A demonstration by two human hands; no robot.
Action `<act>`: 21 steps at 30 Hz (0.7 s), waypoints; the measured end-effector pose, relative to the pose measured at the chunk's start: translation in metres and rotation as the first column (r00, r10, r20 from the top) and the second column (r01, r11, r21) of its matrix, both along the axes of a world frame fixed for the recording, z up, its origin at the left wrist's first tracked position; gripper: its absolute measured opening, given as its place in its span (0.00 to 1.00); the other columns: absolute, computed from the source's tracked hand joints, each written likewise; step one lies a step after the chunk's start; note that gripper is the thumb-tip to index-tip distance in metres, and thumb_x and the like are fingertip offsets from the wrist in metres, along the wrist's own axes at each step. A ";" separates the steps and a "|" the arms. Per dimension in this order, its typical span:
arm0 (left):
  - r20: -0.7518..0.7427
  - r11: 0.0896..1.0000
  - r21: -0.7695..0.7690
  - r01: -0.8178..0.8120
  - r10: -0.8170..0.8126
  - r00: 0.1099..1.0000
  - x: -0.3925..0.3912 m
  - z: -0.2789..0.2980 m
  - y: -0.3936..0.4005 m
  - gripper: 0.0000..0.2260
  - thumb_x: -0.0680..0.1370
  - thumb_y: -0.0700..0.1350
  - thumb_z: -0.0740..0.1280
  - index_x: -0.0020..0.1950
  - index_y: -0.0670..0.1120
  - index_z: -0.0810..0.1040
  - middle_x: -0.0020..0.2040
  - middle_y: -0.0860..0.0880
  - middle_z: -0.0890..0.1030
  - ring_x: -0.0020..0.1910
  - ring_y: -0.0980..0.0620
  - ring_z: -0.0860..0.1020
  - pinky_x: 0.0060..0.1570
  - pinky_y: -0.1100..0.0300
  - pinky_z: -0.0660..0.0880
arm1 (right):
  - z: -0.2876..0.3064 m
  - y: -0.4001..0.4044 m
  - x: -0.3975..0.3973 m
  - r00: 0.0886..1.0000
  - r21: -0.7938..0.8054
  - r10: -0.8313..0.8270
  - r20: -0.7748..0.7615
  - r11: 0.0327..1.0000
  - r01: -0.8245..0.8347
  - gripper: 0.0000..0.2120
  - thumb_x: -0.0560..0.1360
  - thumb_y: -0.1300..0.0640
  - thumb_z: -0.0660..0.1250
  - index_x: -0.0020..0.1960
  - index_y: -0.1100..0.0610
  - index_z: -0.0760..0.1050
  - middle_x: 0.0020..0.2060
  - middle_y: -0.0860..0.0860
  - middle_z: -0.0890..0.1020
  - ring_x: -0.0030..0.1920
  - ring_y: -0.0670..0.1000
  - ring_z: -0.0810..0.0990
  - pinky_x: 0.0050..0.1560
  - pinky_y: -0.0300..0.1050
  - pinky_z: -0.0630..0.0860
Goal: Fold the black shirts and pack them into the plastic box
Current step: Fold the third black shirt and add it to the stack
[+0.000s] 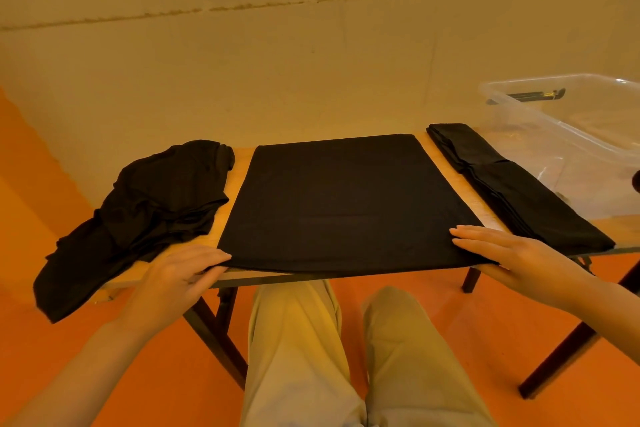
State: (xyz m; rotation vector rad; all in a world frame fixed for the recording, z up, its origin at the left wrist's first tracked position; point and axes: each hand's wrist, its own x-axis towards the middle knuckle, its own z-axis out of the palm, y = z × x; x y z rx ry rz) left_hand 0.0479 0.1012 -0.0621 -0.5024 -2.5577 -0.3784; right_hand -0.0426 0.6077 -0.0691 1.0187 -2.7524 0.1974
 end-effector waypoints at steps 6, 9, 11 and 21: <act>0.005 0.998 0.020 -0.051 0.051 0.999 0.001 0.001 -0.002 0.13 0.71 0.34 0.74 0.54 0.44 0.83 0.51 0.55 0.80 0.54 0.65 0.76 0.60 0.67 0.72 | 0.004 0.007 0.000 0.989 -0.057 0.053 -0.137 0.996 -0.061 0.22 0.67 0.61 0.76 0.61 0.53 0.79 0.60 0.48 0.80 0.59 0.48 0.79 0.56 0.41 0.73; -0.015 0.999 -0.043 -0.008 0.008 1.000 -0.001 0.005 0.001 0.11 0.77 0.46 0.65 0.55 0.45 0.83 0.51 0.55 0.81 0.53 0.55 0.79 0.60 0.67 0.70 | 0.006 0.007 0.001 0.984 -0.047 0.055 -0.172 0.997 -0.064 0.21 0.66 0.62 0.77 0.58 0.54 0.80 0.55 0.49 0.82 0.53 0.48 0.82 0.52 0.38 0.75; -0.024 0.993 -0.111 0.030 -0.033 0.999 -0.002 0.007 0.001 0.17 0.79 0.53 0.59 0.55 0.46 0.83 0.51 0.53 0.82 0.53 0.54 0.79 0.59 0.63 0.71 | 0.009 0.007 0.000 0.982 -0.059 0.048 -0.182 0.996 -0.059 0.20 0.67 0.62 0.76 0.57 0.54 0.80 0.53 0.48 0.82 0.52 0.48 0.82 0.50 0.37 0.75; -0.047 0.962 -0.239 0.129 -0.144 0.988 -0.005 0.026 -0.003 0.22 0.83 0.51 0.53 0.53 0.40 0.83 0.49 0.45 0.83 0.49 0.49 0.81 0.56 0.59 0.73 | 0.024 0.013 -0.009 0.972 -0.200 -0.013 -0.233 0.979 -0.035 0.29 0.79 0.37 0.49 0.51 0.56 0.81 0.41 0.47 0.80 0.39 0.45 0.80 0.38 0.37 0.79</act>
